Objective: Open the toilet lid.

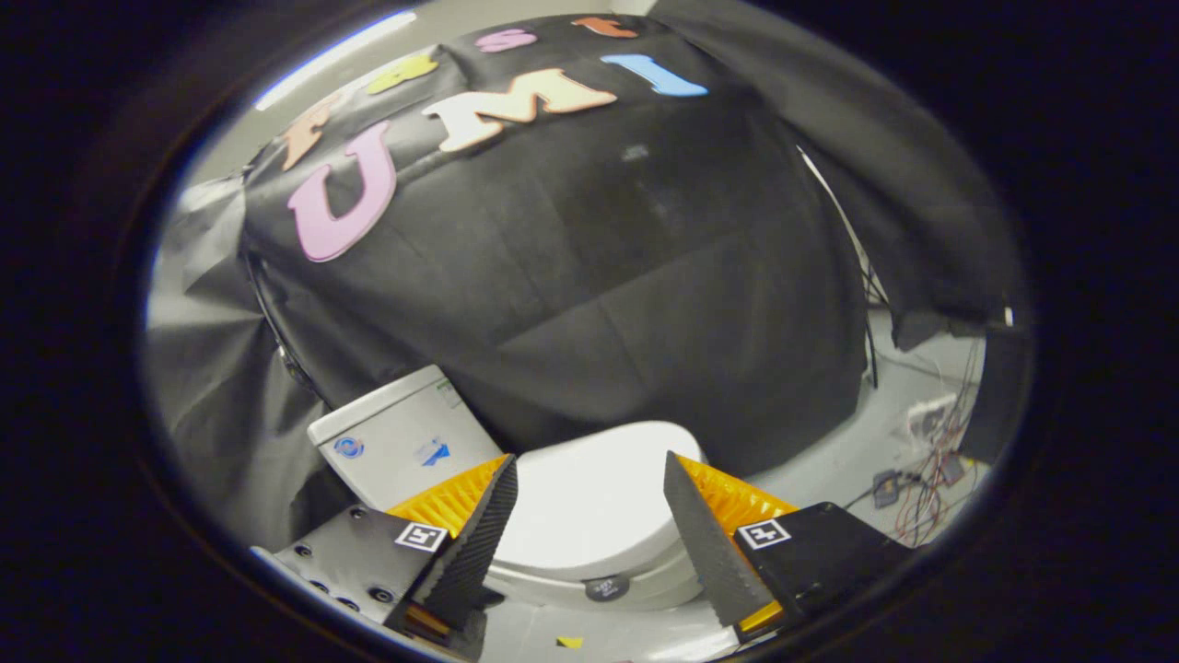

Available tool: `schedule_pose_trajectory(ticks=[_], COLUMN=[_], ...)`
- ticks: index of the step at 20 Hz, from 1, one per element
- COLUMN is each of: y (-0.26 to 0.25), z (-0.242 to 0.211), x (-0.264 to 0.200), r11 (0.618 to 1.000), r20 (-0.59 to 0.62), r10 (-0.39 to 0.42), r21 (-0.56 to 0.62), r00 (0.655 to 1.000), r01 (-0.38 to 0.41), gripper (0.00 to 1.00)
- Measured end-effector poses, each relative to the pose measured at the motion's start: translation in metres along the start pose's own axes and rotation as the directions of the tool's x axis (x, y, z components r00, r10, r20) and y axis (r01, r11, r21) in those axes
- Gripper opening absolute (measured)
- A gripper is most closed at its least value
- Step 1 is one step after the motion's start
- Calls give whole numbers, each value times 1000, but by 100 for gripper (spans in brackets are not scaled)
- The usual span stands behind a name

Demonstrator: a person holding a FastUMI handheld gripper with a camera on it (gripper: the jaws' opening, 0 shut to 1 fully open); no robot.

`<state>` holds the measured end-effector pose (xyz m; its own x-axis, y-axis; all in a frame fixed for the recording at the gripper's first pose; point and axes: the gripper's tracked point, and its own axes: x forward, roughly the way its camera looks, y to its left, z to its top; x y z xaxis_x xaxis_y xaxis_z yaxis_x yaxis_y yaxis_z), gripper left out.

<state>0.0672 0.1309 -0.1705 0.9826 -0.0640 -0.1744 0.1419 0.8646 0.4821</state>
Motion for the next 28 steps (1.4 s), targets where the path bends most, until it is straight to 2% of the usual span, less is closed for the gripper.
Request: schedule_pose_trajectory(ticks=[5, 13, 15, 20, 22, 23, 25, 26, 27, 28], y=[-26, -28, -29, -16, -9, -9, -9, -9, -5, -4], z=[-73, -154, -168, -182, -181, -184, -186, -178, -183, -182], x=[13, 39, 46, 53, 43, 62, 59, 49, 58, 61], r11=[988, 936, 916, 832, 804, 778, 761, 733, 717, 725], r20=[-113, -241, -257, -251, -279, -276, -290, -283, -293, -295], r10=[-36, 29, 44, 123, 185, 173, 188, 193, 194, 188], r21=[147, 347, 396, 553, 594, 627, 647, 678, 694, 685], r00=[993, 970, 965, 960, 942, 945, 938, 940, 936, 937], r01=[52, 59, 64, 38, 18, 40, 48, 54, 69, 71], gripper=[98, 96, 82, 49, 36, 28, 13, 13, 1, 0])
